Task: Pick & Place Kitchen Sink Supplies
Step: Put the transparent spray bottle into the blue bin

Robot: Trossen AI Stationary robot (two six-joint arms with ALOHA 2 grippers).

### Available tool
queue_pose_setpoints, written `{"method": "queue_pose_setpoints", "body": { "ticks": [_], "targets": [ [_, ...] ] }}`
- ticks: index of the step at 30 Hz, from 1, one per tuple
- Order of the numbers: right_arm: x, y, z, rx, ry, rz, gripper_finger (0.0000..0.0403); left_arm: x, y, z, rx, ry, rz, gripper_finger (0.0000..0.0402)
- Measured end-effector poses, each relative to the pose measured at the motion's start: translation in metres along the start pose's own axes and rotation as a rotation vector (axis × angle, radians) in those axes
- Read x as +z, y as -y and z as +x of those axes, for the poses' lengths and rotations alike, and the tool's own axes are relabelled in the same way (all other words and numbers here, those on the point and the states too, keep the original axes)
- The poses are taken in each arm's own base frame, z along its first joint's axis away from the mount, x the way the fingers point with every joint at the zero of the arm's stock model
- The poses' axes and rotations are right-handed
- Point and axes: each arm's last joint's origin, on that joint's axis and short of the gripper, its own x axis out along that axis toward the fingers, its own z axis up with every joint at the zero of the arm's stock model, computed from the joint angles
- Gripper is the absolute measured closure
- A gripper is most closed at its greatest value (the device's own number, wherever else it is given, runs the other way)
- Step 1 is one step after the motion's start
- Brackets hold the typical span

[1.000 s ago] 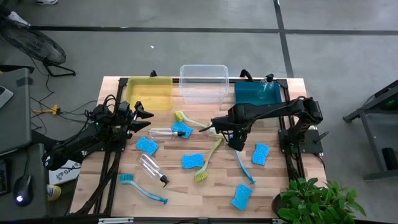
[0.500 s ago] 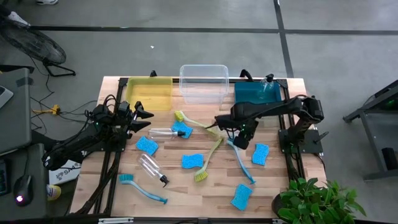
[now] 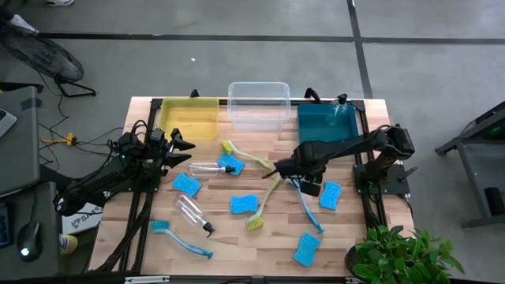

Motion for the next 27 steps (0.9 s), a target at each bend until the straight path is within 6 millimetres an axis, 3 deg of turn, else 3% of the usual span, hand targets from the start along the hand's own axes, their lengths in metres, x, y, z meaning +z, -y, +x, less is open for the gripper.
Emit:
{"method": "queue_pose_setpoints", "body": {
  "ticks": [7,15,27],
  "targets": [
    [-0.007,-0.018,-0.003,-0.029,0.054,-0.030,0.0270,0.000,0.000,0.000,0.000,0.000,0.000,0.0192],
    [-0.005,-0.021,-0.003,-0.025,0.088,-0.006,0.0270,0.000,0.000,0.000,0.000,0.000,0.000,0.0192],
    [0.004,-0.049,-0.009,0.061,0.323,-0.048,0.0270,0.000,0.000,0.000,0.000,0.001,0.000,0.0192]
  ]
}}
